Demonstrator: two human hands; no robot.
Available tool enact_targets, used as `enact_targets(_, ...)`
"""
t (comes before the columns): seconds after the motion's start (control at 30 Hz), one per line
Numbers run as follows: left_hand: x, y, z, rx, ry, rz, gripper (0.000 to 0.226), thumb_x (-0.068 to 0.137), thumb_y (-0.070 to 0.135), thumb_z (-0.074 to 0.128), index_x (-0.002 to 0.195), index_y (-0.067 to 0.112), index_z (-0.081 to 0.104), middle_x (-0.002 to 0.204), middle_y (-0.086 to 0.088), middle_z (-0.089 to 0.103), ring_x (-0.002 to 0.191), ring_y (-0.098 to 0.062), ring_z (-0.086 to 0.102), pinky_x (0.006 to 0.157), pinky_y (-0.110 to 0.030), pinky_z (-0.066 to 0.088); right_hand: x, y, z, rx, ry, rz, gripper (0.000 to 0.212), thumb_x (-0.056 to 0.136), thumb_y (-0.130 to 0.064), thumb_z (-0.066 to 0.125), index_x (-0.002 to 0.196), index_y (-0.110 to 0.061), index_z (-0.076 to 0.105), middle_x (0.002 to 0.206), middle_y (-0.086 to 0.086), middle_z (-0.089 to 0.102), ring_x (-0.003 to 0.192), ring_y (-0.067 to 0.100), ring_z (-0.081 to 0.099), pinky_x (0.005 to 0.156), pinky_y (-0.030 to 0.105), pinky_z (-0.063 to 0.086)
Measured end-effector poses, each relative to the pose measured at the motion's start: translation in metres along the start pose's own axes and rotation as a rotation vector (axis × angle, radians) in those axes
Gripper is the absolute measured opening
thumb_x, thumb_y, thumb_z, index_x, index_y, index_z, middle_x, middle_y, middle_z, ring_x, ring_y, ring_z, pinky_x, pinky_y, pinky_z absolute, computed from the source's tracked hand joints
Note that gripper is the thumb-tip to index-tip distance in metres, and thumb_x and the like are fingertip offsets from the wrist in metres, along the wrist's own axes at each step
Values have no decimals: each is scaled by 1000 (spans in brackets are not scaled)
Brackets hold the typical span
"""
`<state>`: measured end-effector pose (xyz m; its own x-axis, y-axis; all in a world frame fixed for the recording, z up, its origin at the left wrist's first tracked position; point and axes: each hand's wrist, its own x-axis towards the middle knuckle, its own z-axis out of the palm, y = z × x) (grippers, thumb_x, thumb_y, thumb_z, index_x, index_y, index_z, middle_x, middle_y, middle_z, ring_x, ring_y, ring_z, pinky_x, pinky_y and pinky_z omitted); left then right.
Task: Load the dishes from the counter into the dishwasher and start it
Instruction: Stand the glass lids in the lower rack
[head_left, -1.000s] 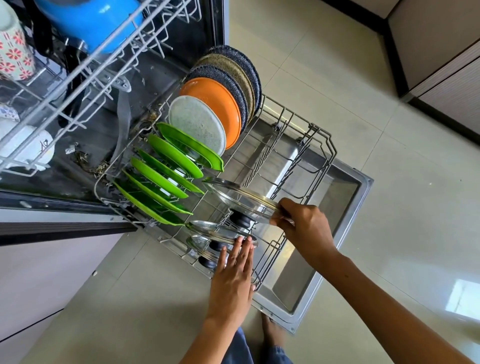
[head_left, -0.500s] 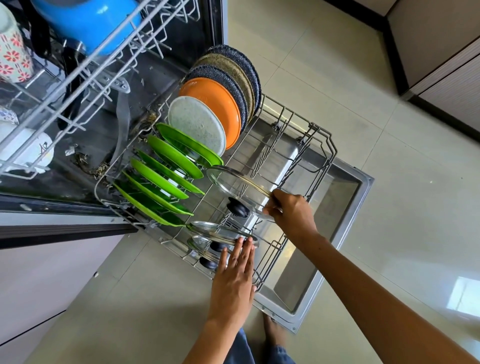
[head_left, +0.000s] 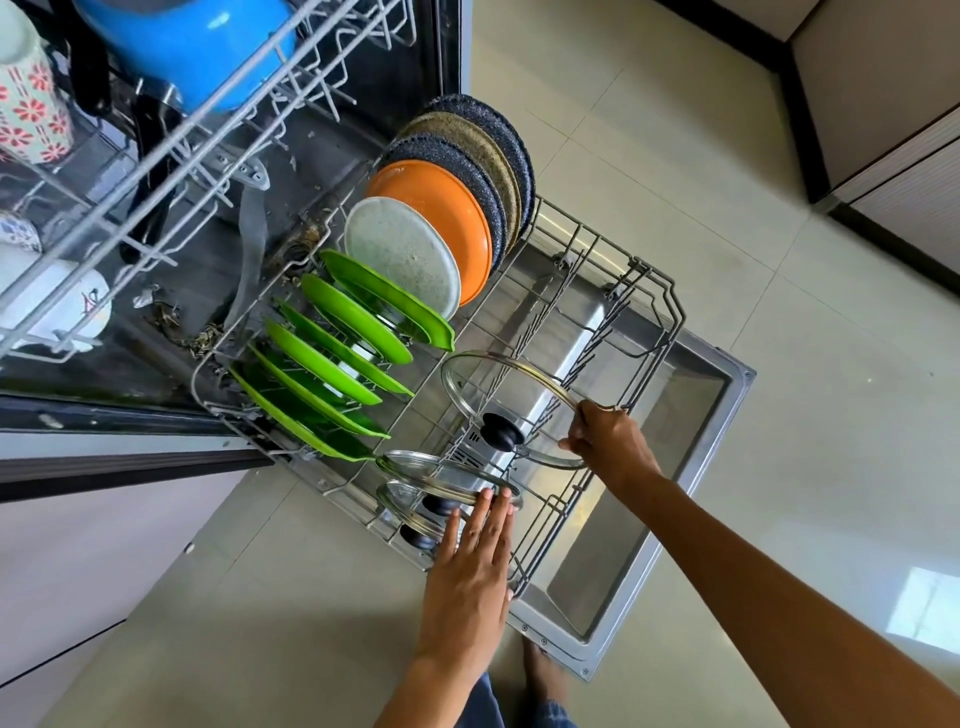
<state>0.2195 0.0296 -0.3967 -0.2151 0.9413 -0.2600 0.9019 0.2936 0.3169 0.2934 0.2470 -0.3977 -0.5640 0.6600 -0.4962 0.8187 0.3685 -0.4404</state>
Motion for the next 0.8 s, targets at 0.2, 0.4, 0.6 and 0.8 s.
enact_targets(0.2,2,-2,4,57,71,40,89,57,36,85,133,5,51,143,-11,43,133,-29,37,108,-44,18,-6,-6,9,21,32,79,47,83,-12,67,123,-5,44,117,13,63,104,24,62,83,32,50)
enact_targets(0.4,2,0,-25,-3,160,12,53,74,26,75,121,7,61,128,-11,59,118,-26,55,102,-43,40,-35,-26,-10,113,96,138,61,83,-9,66,136,-7,36,125,19,55,101,30,61,84,32,49)
enact_targets(0.6,-58,26,-169,-79,316,-125,29,71,21,72,99,12,70,100,-3,70,90,-20,67,81,-30,52,-113,-95,-80,87,26,-56,30,84,-6,63,113,-3,61,107,19,66,99,31,64,83,33,51)
enact_targets(0.8,-213,65,-319,-76,596,-397,39,83,33,45,99,8,71,99,-7,70,86,-26,67,76,-34,54,-270,-233,-137,10,18,-497,23,86,-23,56,103,-12,67,97,15,70,93,34,63,78,38,47)
